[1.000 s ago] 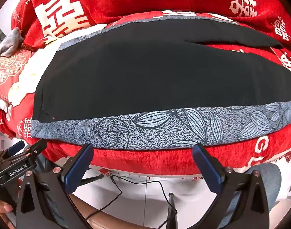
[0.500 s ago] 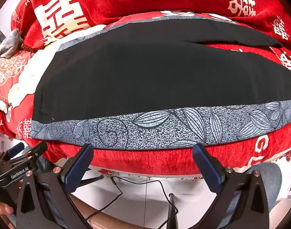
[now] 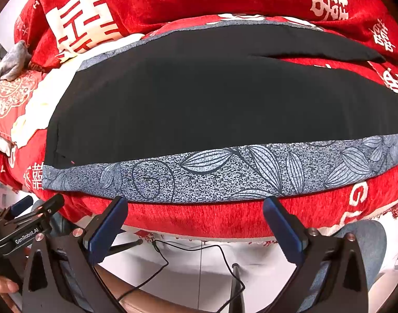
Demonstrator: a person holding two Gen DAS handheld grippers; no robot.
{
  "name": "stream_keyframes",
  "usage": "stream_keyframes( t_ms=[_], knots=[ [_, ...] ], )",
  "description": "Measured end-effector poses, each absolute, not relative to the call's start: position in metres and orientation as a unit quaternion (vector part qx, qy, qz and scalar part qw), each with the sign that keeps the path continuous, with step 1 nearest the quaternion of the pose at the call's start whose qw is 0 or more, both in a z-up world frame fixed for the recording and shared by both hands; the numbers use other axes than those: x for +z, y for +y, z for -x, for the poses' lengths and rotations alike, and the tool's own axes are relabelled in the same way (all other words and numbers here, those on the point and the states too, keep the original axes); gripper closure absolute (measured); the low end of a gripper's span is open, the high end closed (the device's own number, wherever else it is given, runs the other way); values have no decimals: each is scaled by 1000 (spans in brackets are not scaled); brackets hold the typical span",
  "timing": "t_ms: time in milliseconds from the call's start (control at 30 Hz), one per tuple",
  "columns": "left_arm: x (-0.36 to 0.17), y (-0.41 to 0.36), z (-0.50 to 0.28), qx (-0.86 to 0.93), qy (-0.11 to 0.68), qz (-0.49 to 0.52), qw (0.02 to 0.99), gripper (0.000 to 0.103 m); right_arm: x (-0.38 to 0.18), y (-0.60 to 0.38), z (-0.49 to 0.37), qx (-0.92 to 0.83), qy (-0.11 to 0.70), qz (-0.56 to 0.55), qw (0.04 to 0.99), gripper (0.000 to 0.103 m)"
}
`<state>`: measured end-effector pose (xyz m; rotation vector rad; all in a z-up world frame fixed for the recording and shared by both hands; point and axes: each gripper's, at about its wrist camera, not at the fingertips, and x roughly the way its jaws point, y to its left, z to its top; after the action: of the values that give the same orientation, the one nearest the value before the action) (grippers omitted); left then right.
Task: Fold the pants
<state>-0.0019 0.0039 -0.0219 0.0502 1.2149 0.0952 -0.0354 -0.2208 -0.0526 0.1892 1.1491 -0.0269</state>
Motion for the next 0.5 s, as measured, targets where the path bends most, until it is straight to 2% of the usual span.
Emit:
stream_keyframes(
  t_ms=[500],
  knots=[
    [-22,3,3,43,569,-30,821,0,-56,-222,36,-16,545,-92,833,0]
  ],
)
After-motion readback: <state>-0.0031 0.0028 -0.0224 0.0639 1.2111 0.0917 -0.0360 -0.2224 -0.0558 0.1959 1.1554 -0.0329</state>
